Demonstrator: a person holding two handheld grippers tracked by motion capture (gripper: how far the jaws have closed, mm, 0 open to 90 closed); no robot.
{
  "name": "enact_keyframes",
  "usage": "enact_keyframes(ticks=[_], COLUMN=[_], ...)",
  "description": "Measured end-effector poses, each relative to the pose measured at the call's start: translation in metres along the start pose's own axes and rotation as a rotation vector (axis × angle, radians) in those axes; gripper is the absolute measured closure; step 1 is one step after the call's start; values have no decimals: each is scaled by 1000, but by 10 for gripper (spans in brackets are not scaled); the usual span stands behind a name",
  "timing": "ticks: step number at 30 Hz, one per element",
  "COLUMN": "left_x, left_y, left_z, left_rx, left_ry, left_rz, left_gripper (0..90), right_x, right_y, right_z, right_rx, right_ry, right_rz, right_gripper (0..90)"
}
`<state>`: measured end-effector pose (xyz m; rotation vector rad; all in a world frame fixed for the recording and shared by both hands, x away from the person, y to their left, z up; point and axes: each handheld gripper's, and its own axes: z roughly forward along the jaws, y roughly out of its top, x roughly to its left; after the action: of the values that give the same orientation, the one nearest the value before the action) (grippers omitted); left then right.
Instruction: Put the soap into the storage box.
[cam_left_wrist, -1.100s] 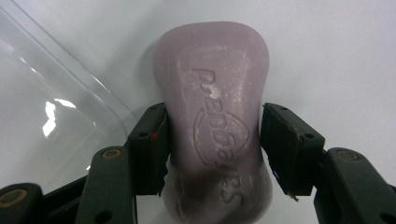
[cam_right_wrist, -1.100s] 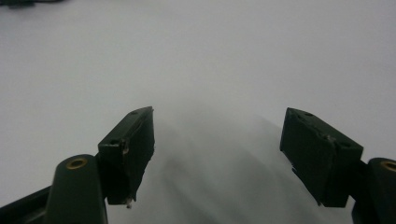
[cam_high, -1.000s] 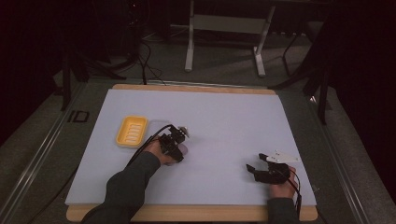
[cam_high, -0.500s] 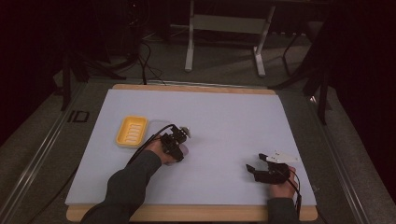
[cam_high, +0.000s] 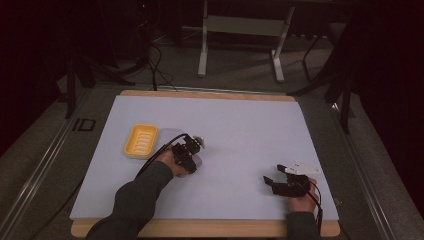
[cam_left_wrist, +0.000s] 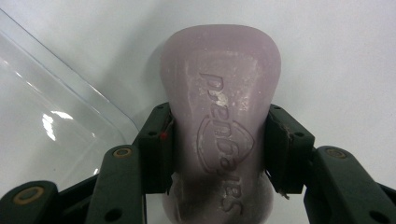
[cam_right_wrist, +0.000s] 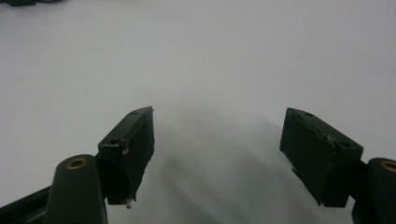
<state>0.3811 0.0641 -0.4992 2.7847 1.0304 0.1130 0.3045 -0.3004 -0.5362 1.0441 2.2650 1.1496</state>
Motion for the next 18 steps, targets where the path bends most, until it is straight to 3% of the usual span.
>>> enact_keyframes(ticks=[18], left_x=[1], left_y=[-2], left_z=[-1], left_rx=[5], left_ry=[-14], left_rz=[5], left_gripper=[500], right_x=[0], right_y=[0], right_z=[0], right_rx=[-2], right_ry=[0], right_rz=[1], right_gripper=[258])
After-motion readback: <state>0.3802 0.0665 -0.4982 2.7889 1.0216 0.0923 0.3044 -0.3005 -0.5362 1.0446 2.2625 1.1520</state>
